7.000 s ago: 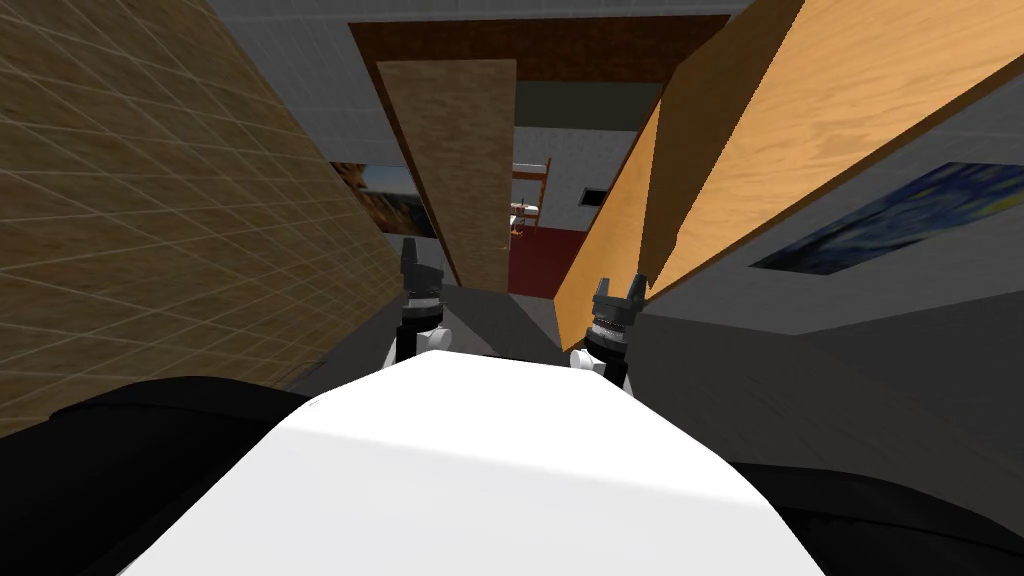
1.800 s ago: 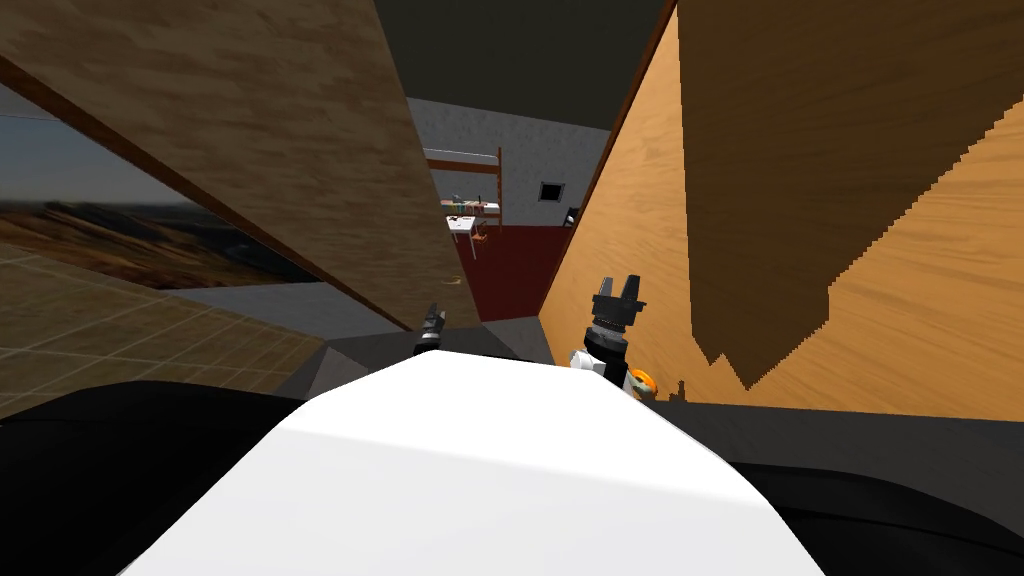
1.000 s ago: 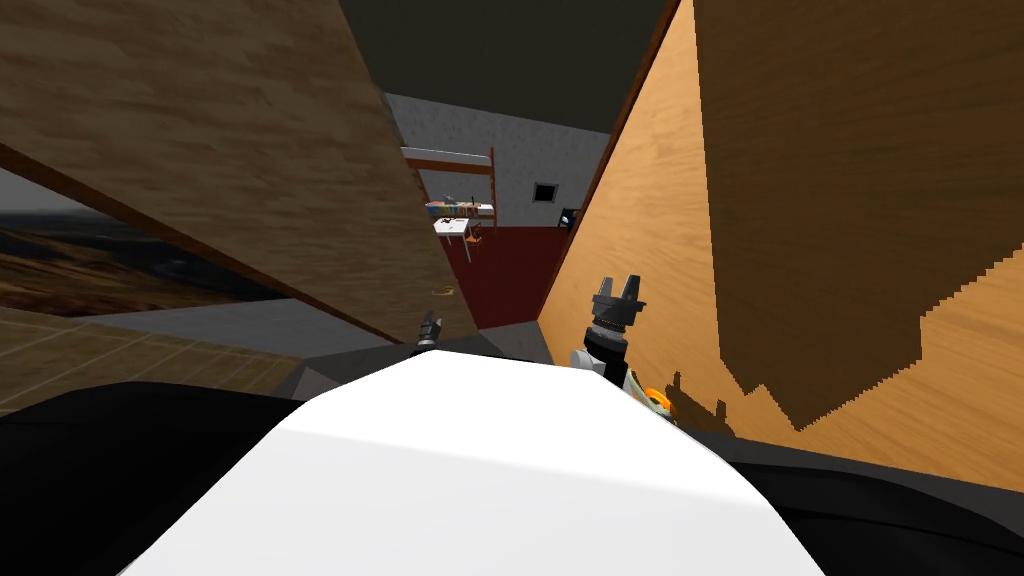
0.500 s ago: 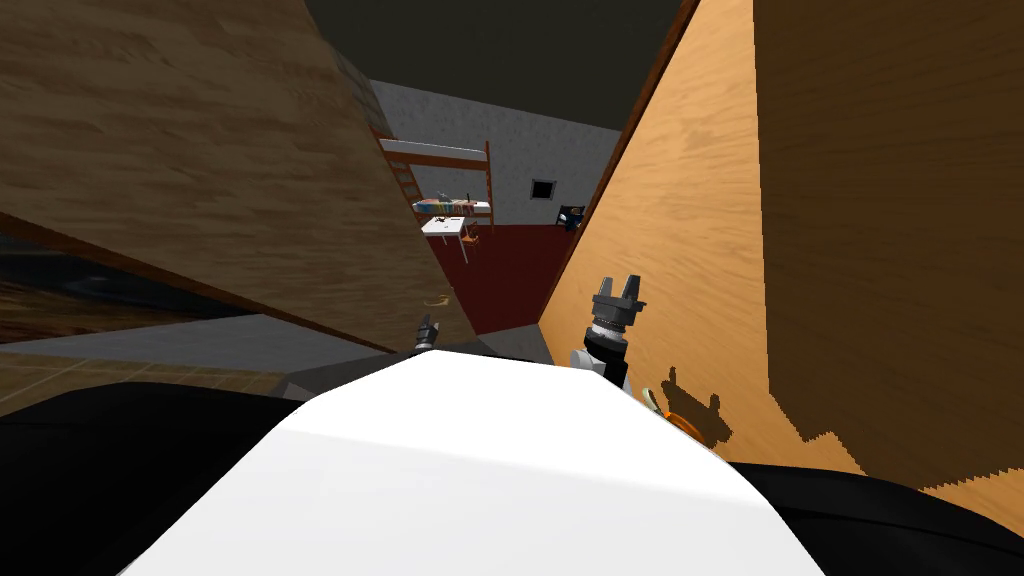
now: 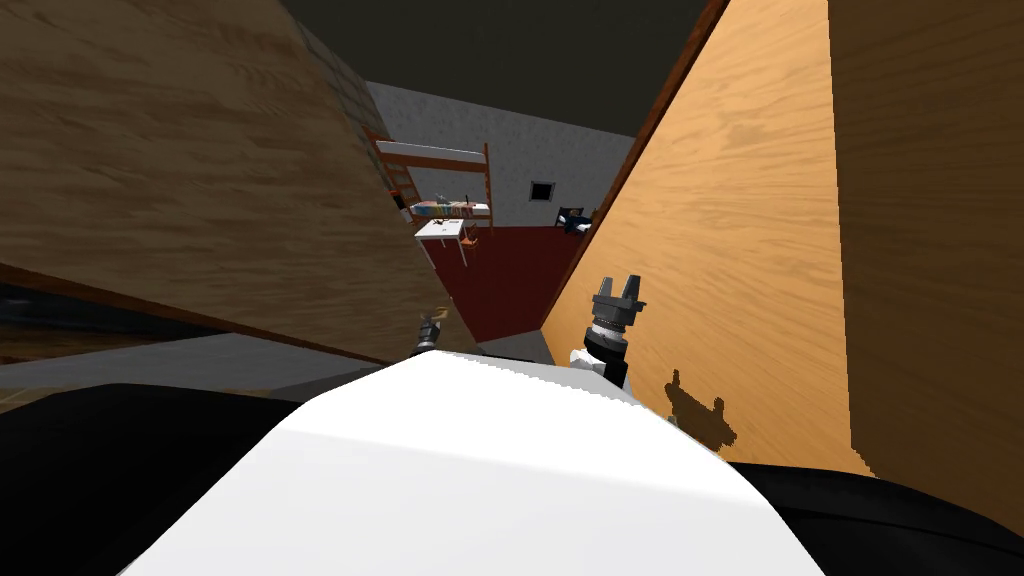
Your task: Pull the door open
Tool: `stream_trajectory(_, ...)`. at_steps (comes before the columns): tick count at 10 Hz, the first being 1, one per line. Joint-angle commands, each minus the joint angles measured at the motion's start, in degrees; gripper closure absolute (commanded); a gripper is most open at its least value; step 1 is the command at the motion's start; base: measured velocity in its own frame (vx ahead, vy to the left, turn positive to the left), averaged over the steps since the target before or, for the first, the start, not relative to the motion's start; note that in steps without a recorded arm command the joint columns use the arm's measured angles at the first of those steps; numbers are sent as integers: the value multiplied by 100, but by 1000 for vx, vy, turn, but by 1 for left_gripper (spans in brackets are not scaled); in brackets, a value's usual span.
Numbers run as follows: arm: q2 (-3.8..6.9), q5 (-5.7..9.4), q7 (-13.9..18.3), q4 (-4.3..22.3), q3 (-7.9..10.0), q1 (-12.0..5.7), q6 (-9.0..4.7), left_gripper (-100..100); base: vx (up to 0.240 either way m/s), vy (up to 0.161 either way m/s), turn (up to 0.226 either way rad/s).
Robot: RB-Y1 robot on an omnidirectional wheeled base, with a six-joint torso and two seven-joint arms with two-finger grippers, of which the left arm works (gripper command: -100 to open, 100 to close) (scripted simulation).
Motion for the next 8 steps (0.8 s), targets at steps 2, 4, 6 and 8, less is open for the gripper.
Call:
stream_trajectory(2, -13, 3, -20, 25, 9, -31, 10, -100, 115, 61, -15)
stream_trajectory(4, -13, 3, -20, 25, 9, -31, 10, 100, -17, -10, 7)
stream_trajectory(6, -13, 3, -20, 25, 9, -31, 10, 100, -19, -7, -1)
stream_trajectory(8, -13, 3, -20, 25, 9, -31, 10, 100, -4, 0, 0)
